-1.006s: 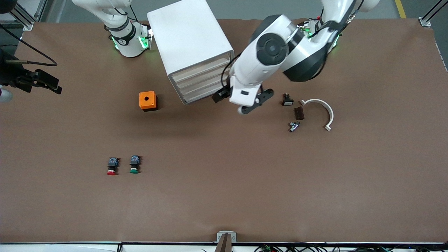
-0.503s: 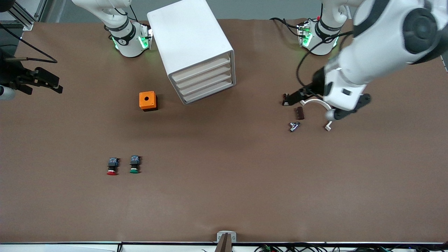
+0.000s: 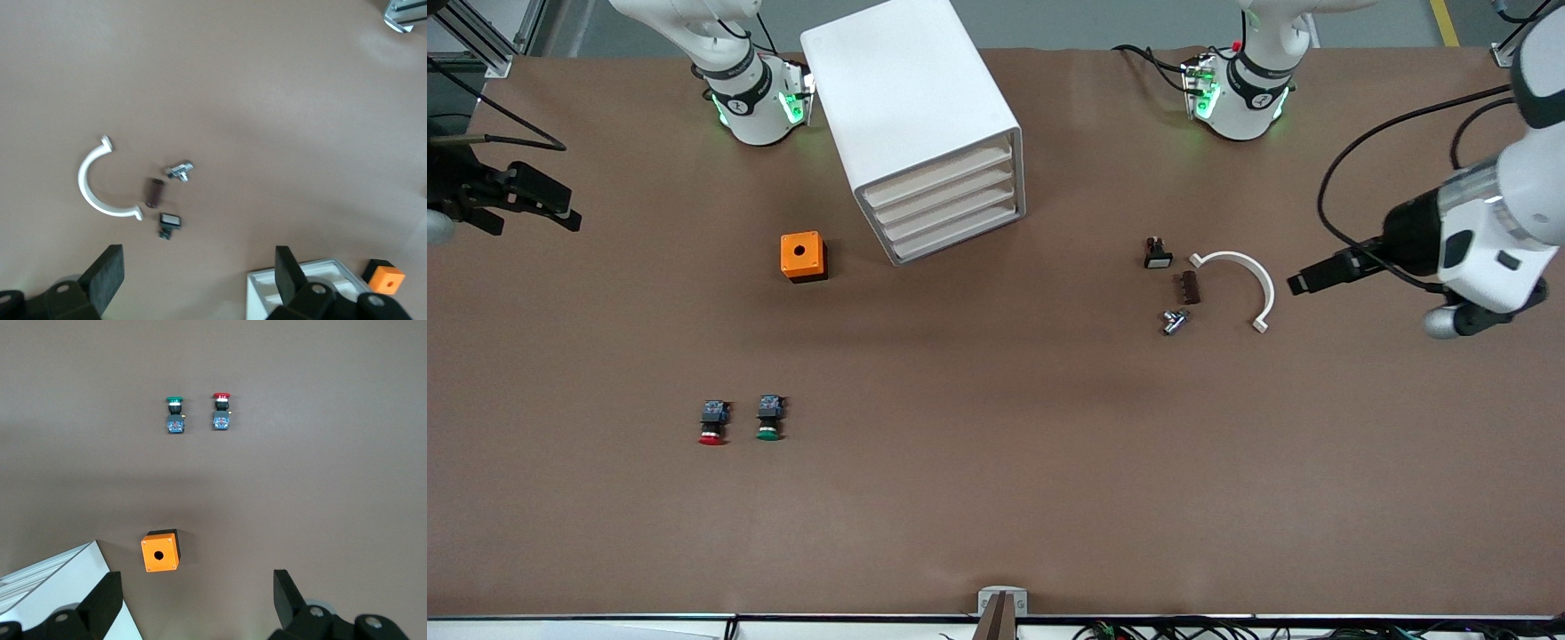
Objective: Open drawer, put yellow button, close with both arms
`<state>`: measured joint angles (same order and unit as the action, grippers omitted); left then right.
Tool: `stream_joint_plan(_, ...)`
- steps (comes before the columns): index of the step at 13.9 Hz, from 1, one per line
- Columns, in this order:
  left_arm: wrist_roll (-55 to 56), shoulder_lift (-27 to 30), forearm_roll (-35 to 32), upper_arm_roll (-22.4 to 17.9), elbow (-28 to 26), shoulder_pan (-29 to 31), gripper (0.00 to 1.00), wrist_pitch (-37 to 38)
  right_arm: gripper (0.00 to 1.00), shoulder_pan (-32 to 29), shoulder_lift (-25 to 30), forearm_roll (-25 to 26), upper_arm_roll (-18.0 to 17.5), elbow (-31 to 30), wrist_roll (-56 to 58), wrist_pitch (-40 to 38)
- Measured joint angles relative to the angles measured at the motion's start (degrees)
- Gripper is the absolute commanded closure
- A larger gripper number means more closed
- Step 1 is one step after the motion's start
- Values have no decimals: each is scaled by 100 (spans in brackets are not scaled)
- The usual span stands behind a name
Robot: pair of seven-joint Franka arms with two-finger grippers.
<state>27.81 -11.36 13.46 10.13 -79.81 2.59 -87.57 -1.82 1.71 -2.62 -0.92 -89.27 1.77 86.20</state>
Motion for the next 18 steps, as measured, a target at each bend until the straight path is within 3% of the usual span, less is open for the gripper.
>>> stream_joint_plan(6,-403,4,-449,-10,-78,25,1,5,0,0,4,0,0,-1,7,92)
stream_joint_plan(11,-818,1,-600,-678,-255,-464,1,6,0,0,4,1,0,-2,17,99)
stream_joint_plan(18,-1050,0,-879,-745,-612,-488,1,-400,0,1,4,1,-5,-5,25,102)
